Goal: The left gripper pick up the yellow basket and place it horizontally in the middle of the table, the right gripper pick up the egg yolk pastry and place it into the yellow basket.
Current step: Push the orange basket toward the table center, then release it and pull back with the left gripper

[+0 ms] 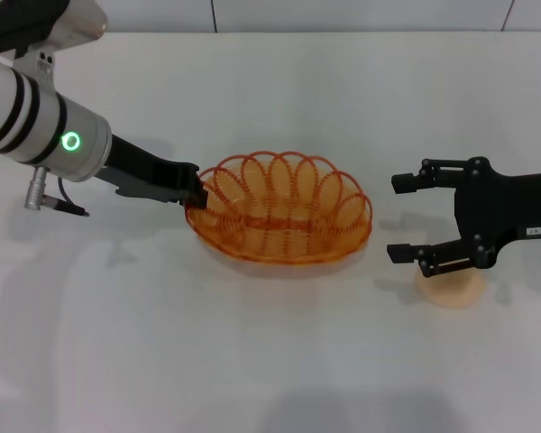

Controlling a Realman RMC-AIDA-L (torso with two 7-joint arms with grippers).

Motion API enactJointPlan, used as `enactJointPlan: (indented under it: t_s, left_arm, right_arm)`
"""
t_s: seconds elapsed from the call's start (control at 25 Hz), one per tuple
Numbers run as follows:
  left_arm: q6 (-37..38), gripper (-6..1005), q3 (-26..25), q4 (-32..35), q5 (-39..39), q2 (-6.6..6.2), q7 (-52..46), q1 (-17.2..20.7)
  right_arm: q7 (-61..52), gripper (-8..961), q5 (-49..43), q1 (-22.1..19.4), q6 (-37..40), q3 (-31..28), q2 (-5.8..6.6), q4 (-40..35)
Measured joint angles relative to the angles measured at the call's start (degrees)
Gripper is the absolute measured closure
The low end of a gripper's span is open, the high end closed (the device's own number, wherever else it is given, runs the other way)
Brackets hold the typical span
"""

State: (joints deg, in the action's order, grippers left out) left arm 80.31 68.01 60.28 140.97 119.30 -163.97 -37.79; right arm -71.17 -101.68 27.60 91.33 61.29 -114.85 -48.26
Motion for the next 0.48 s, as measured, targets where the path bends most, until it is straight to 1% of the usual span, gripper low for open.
enactJointPlan:
  t_s: [0.4, 0.48]
  left_arm:
    - [-0.5, 764, -0.3, -0.2, -1.5, -0.1, 0.1, 0.6]
    - [-0.5, 700, -0.3, 0.0, -1.7, -0.15, 0.2, 0.8]
  right_arm:
    - [0.1, 98, 0.0, 0.0, 0.0, -0.3, -0.12, 0.0]
    - [0.1, 98, 0.0, -0.1, 0.0, -0.3, -0.11, 0.0]
